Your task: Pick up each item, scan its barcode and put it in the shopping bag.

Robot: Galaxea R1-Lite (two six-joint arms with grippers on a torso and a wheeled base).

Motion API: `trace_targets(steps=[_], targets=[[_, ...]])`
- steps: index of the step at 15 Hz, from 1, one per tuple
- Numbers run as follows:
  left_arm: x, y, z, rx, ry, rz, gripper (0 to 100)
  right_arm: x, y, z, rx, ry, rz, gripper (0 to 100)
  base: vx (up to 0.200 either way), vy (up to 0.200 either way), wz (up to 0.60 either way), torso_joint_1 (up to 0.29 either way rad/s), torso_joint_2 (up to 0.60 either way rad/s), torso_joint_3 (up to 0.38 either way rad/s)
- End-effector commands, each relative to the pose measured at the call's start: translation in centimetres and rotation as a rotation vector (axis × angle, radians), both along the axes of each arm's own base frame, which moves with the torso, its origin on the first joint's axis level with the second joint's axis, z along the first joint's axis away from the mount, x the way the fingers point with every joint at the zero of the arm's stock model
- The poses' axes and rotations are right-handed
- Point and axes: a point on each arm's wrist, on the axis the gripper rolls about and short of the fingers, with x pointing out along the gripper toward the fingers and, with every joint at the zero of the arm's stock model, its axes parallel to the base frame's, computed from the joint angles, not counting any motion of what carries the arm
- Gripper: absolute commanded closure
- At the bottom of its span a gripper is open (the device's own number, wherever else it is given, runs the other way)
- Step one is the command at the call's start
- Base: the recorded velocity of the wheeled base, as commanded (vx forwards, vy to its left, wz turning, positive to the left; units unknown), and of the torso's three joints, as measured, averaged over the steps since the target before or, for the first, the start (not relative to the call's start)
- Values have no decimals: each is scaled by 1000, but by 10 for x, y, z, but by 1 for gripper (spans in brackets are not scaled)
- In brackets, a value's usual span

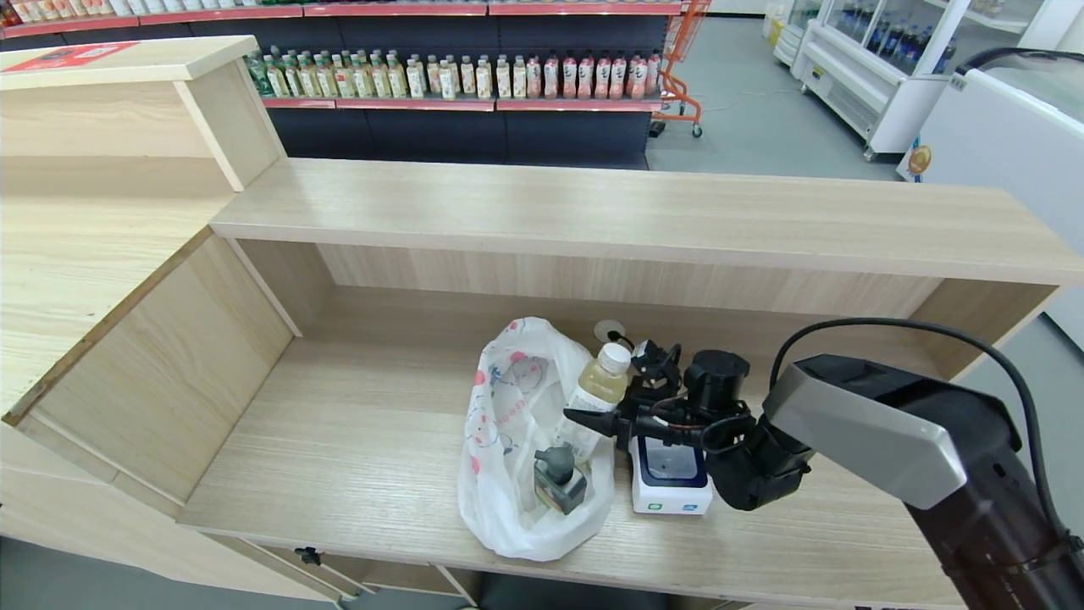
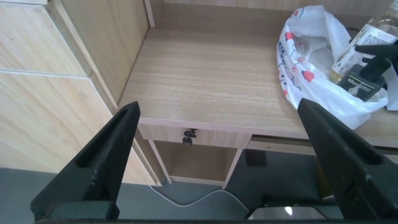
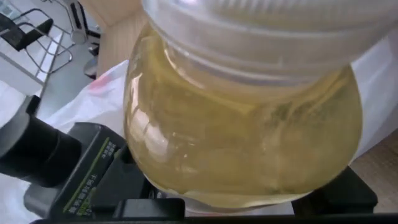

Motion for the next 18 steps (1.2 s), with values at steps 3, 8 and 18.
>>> trace_targets(steps=[3,8,18], targets=[[0,0,0,0,1,0,0,8,2,-2,9,-34,-5,100,0,0,0,0,0,0],[0,0,0,0,-1,0,0,13,18,8,76,-113,32,100,0,0,0,0,0,0],[0,0,0,0,-1,0,0,3,25,5,104,-100,123,0,0,0,0,0,0,0]])
